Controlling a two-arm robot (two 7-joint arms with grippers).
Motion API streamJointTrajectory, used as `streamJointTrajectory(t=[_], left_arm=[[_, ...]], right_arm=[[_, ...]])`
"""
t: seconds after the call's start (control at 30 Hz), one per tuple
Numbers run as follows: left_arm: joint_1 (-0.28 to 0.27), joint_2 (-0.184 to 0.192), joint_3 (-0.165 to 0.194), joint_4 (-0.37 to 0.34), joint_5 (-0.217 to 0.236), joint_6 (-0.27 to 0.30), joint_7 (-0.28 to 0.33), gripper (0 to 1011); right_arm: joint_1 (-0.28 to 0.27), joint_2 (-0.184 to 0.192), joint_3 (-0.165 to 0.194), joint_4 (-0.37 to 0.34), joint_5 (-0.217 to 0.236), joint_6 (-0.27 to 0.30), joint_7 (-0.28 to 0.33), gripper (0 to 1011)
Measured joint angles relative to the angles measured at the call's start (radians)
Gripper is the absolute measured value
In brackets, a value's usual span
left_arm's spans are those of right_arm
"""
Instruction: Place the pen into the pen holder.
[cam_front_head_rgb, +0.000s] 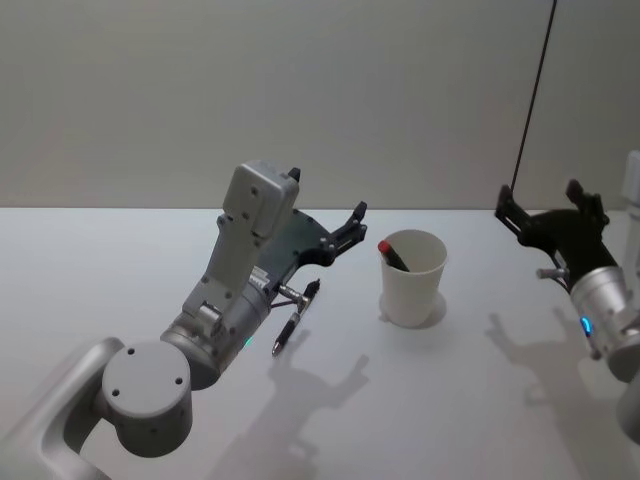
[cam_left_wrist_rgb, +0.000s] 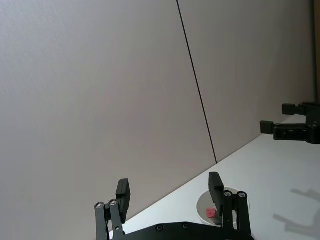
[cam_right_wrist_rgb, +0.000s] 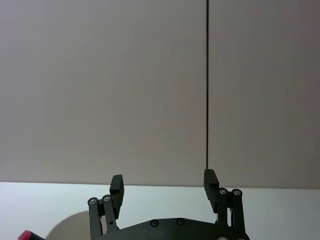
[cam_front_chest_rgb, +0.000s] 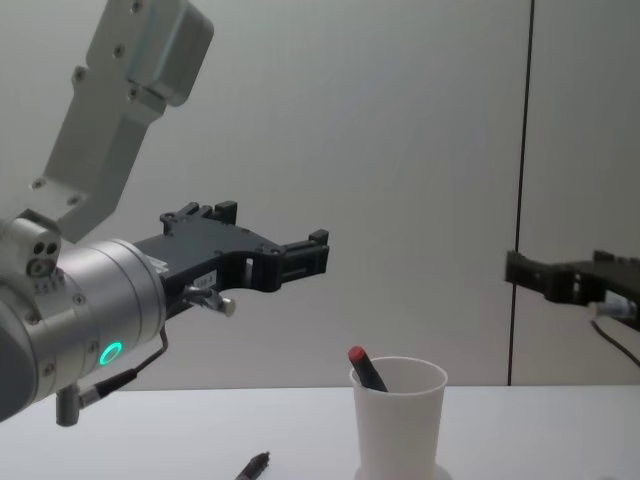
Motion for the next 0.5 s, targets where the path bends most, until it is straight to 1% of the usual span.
streamJointTrajectory(t=[0.17,0.5], left_arm=[[0.000,0.000,0.000,0.000,0.000,0.000,0.000,1000],[0.000,0.000,0.000,0.000,0.000,0.000,0.000,1000]], right_arm=[[-0.018,0.011,0.009,-0.012,0.002,0.020,-0.021,1002],[-0.036,0.021,0.018,-0.023,0.004,0.039,-0.040,1002]])
